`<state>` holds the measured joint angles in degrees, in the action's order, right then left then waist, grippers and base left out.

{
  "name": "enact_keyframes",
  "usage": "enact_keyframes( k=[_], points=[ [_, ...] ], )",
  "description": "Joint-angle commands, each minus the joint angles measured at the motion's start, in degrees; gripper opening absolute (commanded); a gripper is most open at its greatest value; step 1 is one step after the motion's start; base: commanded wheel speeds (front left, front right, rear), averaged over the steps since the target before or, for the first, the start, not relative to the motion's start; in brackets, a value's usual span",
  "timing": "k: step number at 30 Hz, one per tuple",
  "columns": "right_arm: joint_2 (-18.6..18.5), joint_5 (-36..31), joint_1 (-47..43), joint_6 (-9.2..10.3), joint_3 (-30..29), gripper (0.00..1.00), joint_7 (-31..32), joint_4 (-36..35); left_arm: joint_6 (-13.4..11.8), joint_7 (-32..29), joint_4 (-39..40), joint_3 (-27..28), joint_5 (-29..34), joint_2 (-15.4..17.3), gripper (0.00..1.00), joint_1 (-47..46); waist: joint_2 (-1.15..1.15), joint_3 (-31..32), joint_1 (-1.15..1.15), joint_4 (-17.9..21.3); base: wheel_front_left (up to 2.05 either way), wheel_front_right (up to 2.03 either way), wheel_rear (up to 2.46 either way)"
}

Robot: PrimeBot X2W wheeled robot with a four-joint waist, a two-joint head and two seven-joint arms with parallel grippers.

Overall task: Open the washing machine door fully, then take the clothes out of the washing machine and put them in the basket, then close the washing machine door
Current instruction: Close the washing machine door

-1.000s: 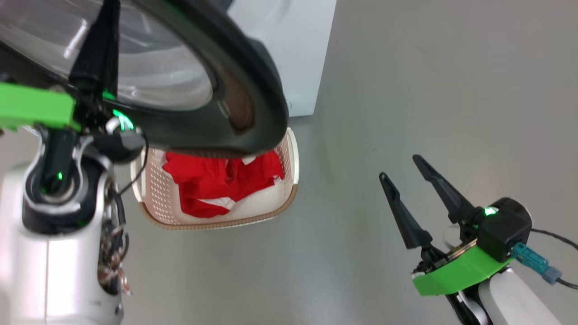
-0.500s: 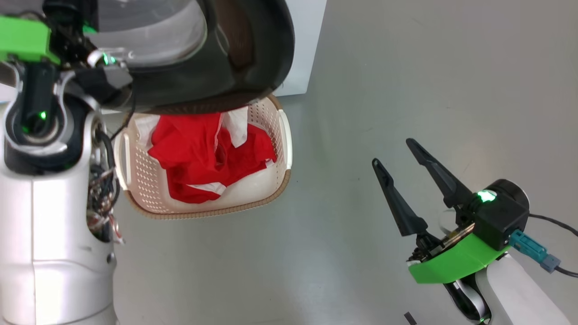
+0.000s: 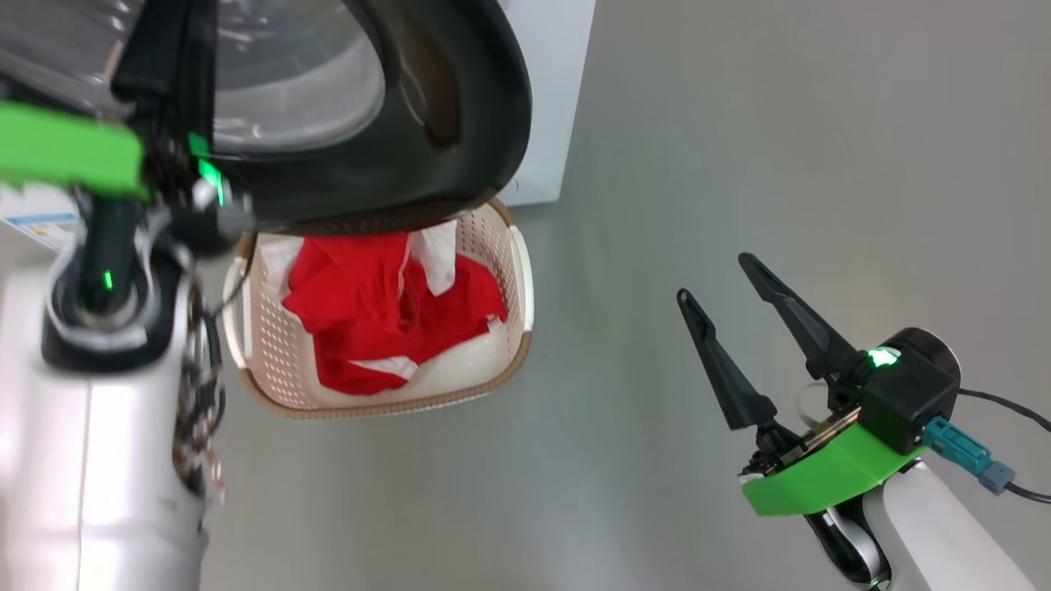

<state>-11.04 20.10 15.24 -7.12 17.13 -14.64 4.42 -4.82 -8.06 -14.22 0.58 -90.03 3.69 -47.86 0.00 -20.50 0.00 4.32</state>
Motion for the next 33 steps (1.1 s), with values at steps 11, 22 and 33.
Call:
enact_keyframes(
  k=[11, 22, 33],
  points=[
    [0.8, 1.9, -4.3, -0.36, -1.2, 1.0, -0.4, -1.1, 5.8, 7.4, 9.5, -0.1, 15.8, 10.3, 1.0, 17.6, 0.0, 7.9, 0.0, -2.2, 0.0, 0.0, 0.0],
    [1.0, 2.2, -7.4, -0.36, -3.7, 1.0, -0.4, 0.4, 8.6, 16.6, 12.7, -4.4, 29.8, 12.4, 1.0, 32.3, 0.0, 15.8, 0.0, -3.1, 0.0, 0.0, 0.0],
    [1.4, 2.3, -11.5, -0.36, -5.8, 1.0, -0.4, -0.8, 5.1, 22.9, 13.5, -5.6, 51.7, 15.6, 1.0, 42.6, 0.0, 19.6, 0.0, -2.3, 0.0, 0.0, 0.0]
  ],
)
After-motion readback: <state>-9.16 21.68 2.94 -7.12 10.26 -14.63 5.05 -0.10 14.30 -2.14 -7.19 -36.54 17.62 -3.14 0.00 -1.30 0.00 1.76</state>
